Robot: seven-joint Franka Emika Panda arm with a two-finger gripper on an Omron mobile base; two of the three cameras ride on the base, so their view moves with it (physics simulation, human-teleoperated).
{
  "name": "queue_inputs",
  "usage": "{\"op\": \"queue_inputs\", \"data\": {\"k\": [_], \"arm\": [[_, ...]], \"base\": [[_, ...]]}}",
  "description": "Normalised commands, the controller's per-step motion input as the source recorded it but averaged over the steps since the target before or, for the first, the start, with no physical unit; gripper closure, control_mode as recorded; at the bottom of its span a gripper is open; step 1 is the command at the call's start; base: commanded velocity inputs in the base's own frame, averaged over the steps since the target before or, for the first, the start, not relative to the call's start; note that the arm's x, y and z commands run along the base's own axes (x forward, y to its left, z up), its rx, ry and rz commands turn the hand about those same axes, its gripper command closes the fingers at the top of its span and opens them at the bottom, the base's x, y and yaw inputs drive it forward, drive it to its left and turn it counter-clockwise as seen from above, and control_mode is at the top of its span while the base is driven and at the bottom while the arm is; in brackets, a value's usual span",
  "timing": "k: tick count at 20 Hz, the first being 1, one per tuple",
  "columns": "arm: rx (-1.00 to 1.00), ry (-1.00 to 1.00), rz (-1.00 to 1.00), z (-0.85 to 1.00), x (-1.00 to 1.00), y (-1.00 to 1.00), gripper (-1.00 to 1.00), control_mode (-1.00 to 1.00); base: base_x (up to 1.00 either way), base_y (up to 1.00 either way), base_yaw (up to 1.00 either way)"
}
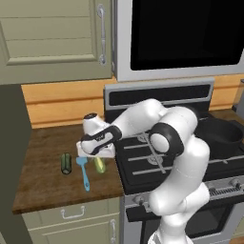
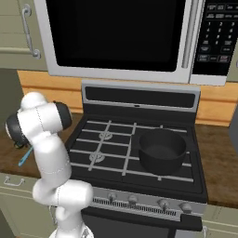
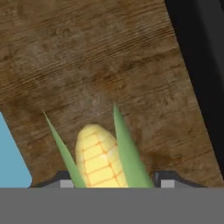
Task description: Put the corn and cucumber in the pot. Retrieve the spatula and lightly stir the vegetables in the pot.
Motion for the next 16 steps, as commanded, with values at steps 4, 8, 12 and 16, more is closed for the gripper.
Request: {"op": "queue_inputs", "data": {"k": [4, 8, 12, 16], "arm": [[0.05, -0.25, -0.05, 0.59, -0.80, -0.98, 1.00, -1.00], [0.10, -0.23, -0.06, 0.74, -0.91, -1.00, 1.00, -1.00], [0.11, -0.19, -0.07, 0.97, -0.71, -1.00, 1.00, -1.00], [0.08, -0.19, -0.10, 1.00, -0.52, -1.00, 1.00, -1.00]], "base": [[0.00, 0.00, 0.00], [0.00, 0.00, 0.00], [0.00, 0.00, 0.00], [0.00, 0.00, 0.00]]}}
